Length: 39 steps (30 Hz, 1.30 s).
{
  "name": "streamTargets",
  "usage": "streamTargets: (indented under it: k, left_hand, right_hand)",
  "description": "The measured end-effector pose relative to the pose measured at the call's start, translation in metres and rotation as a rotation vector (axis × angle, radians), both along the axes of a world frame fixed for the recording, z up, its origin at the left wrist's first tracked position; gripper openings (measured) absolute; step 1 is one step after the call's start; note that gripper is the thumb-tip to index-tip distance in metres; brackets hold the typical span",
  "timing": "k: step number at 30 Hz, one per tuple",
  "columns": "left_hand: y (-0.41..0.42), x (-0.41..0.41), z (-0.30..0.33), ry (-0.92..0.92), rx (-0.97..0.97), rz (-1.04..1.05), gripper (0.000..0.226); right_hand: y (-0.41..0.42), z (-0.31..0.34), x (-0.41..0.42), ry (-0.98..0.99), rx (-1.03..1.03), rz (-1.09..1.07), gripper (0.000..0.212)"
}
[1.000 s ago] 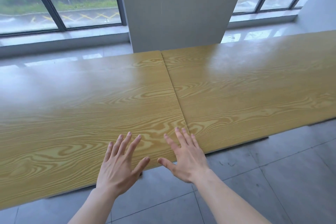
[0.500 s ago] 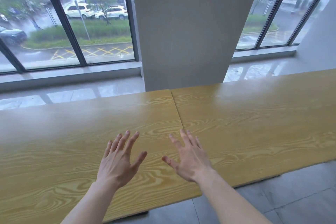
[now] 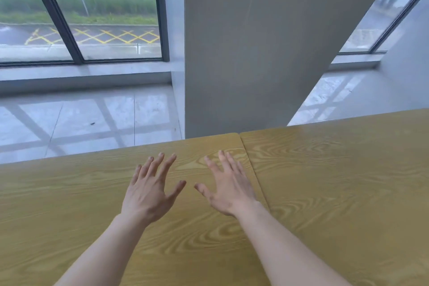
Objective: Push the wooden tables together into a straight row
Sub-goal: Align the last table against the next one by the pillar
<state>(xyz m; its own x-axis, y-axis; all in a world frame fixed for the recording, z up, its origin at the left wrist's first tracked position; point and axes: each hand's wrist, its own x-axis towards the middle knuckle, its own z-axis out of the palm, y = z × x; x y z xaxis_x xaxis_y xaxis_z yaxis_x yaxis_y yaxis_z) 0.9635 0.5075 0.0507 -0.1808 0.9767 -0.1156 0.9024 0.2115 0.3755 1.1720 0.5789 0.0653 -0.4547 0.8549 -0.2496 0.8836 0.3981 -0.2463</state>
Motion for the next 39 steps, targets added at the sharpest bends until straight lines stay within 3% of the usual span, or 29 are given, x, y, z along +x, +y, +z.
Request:
streamTargets:
  k: [7,14,22,39]
  left_hand:
    - [0.101,-0.041,-0.057,0.041,-0.001,-0.064,0.078]
    - [0.153,-0.021,-0.089,0.024,-0.024,-0.056,0.07]
    - [0.164,-0.013,-0.098,0.05,-0.031,0.021,0.074]
    - [0.159,-0.005,-0.11,0.166,0.027,0.052,0.071]
  right_hand:
    - [0.093,-0.056,-0.042,-0.033,-0.002,-0.017,0.083]
    - [0.137,-0.088,-0.047,-0.007,0.031,0.014,0.081]
    - [0.173,-0.102,-0.034,-0.014,0.07,0.084,0.083]
    - [0.167,-0.118,-0.026,0.029,0.151,0.096,0.079]
